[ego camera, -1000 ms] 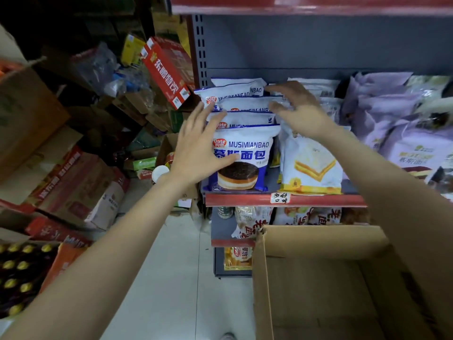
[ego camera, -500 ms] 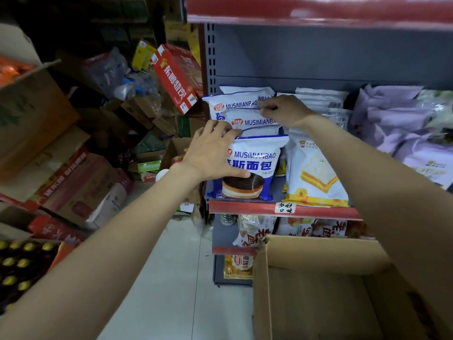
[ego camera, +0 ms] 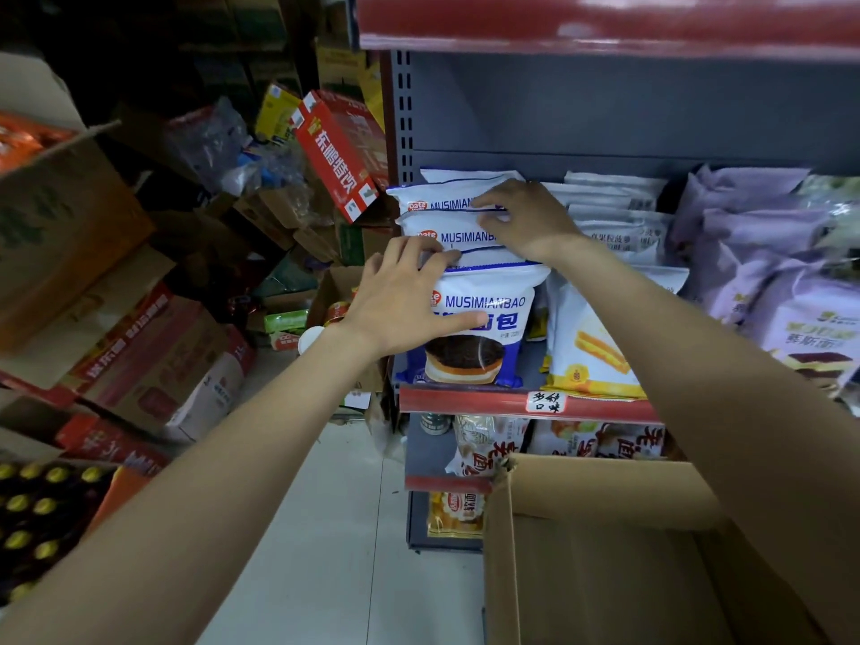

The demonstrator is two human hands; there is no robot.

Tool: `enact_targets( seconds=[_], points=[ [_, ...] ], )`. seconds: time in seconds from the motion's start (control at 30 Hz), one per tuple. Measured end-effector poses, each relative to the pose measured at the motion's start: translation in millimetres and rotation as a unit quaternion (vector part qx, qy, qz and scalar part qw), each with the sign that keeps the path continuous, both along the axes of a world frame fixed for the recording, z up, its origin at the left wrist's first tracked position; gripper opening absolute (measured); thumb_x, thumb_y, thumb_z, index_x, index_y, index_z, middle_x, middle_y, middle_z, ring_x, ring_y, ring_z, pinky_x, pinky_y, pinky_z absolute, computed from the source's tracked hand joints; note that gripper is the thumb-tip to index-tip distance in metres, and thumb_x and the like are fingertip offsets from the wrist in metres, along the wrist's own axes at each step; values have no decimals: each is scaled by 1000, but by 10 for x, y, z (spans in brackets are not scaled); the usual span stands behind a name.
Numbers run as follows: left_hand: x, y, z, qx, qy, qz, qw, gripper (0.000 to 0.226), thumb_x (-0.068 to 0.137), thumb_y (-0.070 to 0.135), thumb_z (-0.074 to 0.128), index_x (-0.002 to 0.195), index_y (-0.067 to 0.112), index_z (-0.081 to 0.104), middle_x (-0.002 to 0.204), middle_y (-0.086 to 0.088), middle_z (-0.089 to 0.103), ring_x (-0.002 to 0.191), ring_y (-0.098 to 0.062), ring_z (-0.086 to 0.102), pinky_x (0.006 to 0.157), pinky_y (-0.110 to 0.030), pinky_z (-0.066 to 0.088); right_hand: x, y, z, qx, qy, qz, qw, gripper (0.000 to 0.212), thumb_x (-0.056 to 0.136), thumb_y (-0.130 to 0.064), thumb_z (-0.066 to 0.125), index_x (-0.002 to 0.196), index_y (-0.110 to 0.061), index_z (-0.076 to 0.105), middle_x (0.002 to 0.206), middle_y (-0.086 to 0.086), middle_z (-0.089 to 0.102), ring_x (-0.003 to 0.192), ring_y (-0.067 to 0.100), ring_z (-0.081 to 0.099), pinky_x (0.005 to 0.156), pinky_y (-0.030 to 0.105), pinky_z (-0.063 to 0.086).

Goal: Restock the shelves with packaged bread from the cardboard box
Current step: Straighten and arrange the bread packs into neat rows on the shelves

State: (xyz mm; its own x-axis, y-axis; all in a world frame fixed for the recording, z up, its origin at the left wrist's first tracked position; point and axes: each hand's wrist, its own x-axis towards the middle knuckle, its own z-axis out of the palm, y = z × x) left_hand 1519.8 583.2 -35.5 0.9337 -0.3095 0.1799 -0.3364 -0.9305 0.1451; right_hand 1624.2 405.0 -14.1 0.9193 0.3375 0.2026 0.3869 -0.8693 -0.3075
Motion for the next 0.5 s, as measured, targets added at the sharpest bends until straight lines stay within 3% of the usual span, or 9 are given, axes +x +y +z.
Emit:
enact_targets(
  seconds=[0.1,0.2,0.37,0.5],
  points=[
    [49,-50,74,21,15,5,1000,88,72,84,34,140,29,36,156,-1,17,144,-19,7,115,-50,10,89,-115,30,58,-33,34,997,31,96,-15,47,125,-10,59,134,9,53,123,25,47,97,22,32],
    [144,-132,191,21,16,13,1000,86,75,82,28,139,25,39,158,-1,14,146,-18,3,116,-49,3,255,-179,72,44,-24,79,996,34,95,-9,47,128,-11,55,135,9,53,124,25,49,97,20,32],
    [349,-173,254,71,83,14,994,100,73,86,22,151,28,1,160,-1,-1,146,-22,-7,117,-52,-3,508,-99,129,-21,37,145,989,43,97,-2,42,138,-14,45,148,10,36,136,22,34,100,13,19],
    [392,-170,204,97,125,5,987,97,74,85,18,151,29,-2,160,1,-1,147,-19,-2,117,-52,-2,624,-88,92,-52,62,158,984,47,94,3,45,139,-14,44,137,14,46,127,25,42,92,14,25]
  ],
)
